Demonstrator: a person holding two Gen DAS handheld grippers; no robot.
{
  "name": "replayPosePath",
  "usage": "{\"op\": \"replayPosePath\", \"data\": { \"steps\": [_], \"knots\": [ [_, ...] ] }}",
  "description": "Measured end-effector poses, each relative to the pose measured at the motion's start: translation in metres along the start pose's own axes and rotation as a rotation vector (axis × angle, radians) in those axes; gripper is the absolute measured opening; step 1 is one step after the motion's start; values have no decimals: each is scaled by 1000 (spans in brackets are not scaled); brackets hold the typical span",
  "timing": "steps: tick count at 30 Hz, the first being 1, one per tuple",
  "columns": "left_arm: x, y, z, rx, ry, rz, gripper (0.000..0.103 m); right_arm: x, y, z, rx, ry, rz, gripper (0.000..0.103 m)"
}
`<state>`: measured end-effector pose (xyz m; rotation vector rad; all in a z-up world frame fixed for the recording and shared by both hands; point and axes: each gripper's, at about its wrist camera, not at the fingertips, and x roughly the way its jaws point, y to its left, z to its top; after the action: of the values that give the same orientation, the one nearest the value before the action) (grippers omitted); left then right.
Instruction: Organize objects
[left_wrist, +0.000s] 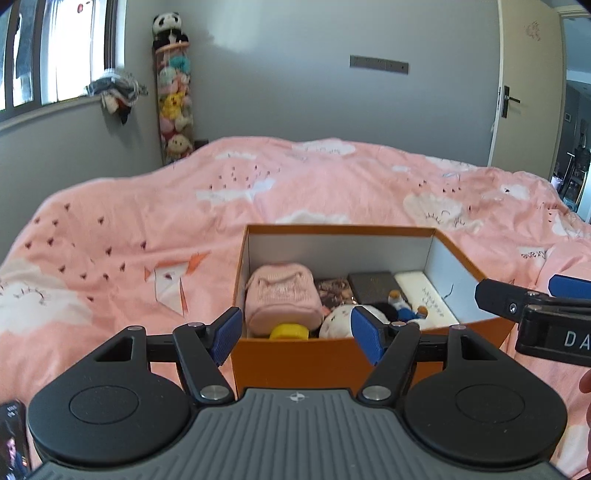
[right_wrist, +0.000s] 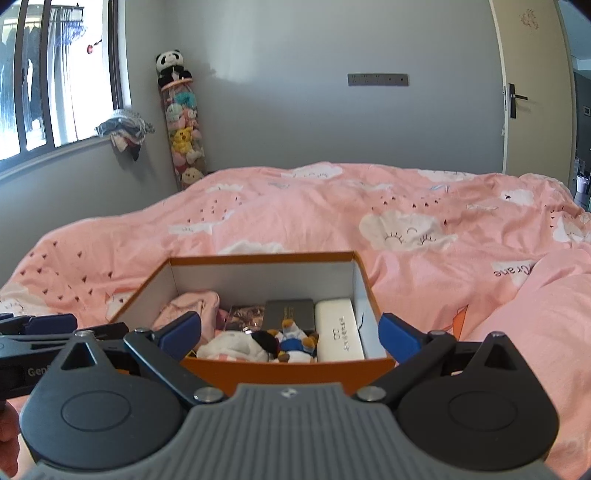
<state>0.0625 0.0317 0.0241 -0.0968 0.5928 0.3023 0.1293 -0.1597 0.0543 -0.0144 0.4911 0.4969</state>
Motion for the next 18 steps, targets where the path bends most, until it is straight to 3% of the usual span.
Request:
{"op": "replayPosePath", "data": {
  "steps": [18],
  "knots": [
    [20, 5, -11, -14, 44, 1, 79, 32, 1, -16, -47, 81, -6, 102]
  ]
}}
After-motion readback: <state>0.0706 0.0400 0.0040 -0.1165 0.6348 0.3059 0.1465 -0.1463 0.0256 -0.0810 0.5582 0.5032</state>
